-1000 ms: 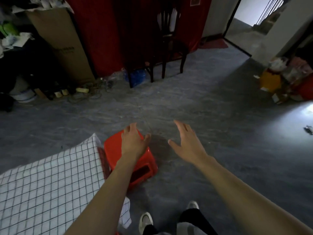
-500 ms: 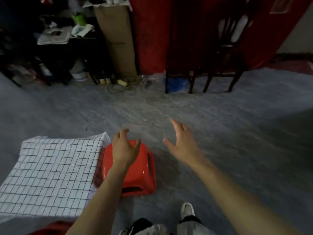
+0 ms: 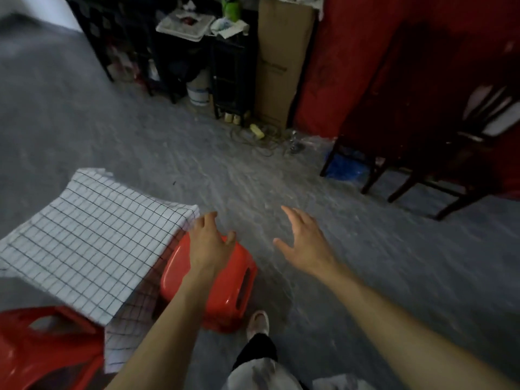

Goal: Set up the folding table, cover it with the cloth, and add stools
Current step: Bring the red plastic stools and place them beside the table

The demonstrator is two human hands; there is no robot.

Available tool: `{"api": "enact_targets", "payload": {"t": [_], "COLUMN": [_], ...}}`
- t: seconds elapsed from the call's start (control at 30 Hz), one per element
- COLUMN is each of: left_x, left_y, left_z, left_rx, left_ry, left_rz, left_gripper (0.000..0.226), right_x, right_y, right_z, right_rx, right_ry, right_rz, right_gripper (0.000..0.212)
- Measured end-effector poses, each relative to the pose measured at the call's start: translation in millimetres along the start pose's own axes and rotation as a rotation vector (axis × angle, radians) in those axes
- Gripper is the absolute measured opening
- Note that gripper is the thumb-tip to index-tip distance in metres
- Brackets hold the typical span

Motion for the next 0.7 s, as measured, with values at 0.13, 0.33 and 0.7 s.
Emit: {"api": "enact_targets", "payload": {"t": [0.13,0.33,0.7], "left_x": [5.5,4.6,-44.4], "left_y": [-14.9,-11.3,-26.3], "left_z": [-23.3,-42.8,-25.8], "left_rx": [0.008,0.066,0.211], "left_ry": [0.033,0.117,0.611], "left_rz": [0.028,-0.095,-0.106], "left_gripper": [0.065,0.062,0.067], "right_x": [-0.1,-19.3,-29.8], "right_y": [10.0,4.8,-66.6], "right_z": [-34.7,-106.0,-187.3], "right_rx": [-0.141,-0.228,-0.549], "right_ry": [0.093,0.235,0.573], "right_rz": [0.136,0.181,0.174], "right_gripper": [0.080,0.079,0.080]}}
Point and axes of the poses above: each hand's wrist, its own z-axis away from the middle knuckle, its own y-axis out of the back of the hand, x = y × z, the point moved 2 cm from there along -z, towards the middle knuckle, and after that the axes turned 1 degree about -z, right-handed, at the moved point
